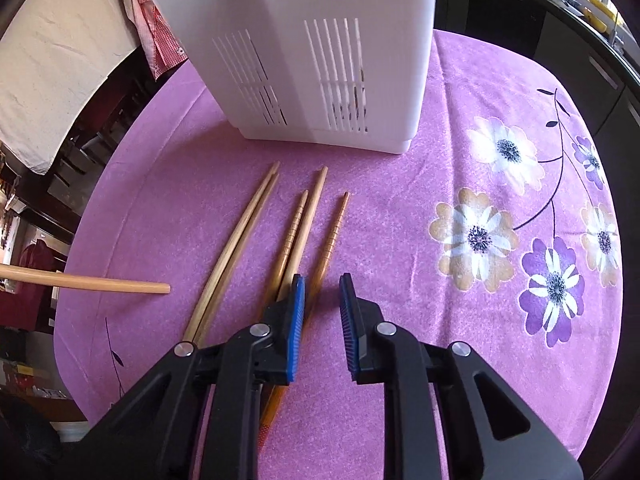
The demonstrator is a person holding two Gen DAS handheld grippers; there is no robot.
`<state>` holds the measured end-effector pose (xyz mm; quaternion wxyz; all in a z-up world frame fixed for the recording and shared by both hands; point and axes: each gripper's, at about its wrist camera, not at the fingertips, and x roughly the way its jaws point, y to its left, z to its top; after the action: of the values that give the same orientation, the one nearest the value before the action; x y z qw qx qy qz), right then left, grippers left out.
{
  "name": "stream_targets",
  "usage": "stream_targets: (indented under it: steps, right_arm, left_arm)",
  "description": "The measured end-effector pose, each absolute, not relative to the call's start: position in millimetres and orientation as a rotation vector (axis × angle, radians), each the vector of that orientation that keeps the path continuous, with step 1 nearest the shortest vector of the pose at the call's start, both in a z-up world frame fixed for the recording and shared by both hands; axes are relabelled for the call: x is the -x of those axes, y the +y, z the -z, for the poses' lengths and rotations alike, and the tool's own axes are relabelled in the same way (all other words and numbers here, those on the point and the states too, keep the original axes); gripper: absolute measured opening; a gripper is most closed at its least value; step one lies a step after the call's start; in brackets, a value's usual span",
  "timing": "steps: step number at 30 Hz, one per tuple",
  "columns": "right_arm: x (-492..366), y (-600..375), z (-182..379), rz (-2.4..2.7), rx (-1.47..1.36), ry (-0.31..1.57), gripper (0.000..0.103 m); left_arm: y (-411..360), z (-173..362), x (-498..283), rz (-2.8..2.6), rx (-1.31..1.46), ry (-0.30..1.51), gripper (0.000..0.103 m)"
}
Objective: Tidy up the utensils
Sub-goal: 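Lift the chopstick with the left tool while the right tool grasps another chopstick, then carry both chopsticks over the white caddy and open the left tool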
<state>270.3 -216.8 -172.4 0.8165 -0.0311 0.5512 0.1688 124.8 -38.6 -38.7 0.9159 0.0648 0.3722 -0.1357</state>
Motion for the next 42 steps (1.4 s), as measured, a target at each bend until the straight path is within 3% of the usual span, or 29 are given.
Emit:
stream_targets:
  steps: [3, 7, 10, 21, 27, 42]
  right_arm:
    - [-272, -205, 171, -0.333, 0.133, 1.161, 0.018]
    - [-276, -201, 170, -0.32, 0.139, 1.156, 0.007]
    - [-274, -212, 159, -0.32, 0.091, 1.115, 0.007]
    - [-187, -278, 40, -0.371, -0.055, 0.7, 0.007]
    - [-134, -297, 36, -0.335, -0.079, 0.617, 0.007]
    - [-100, -322, 43, -0.349, -0.185, 0.583, 0.007]
  left_arm:
    - [-39, 39, -125, 0.279, -0.136, 0.768, 0.007]
    - [-39, 39, -125, 0.275, -0.139, 0.77, 0.007]
    - [-39, 39, -125, 0.275, -0.14, 0.77, 0.007]
    - [-41, 43, -126, 0.27, -0.148, 0.774, 0.007]
    - [-44, 46, -127, 0.27, -0.154, 0.779, 0.007]
    - [-49, 35, -133, 0.268, -0.146, 0.738, 0.007]
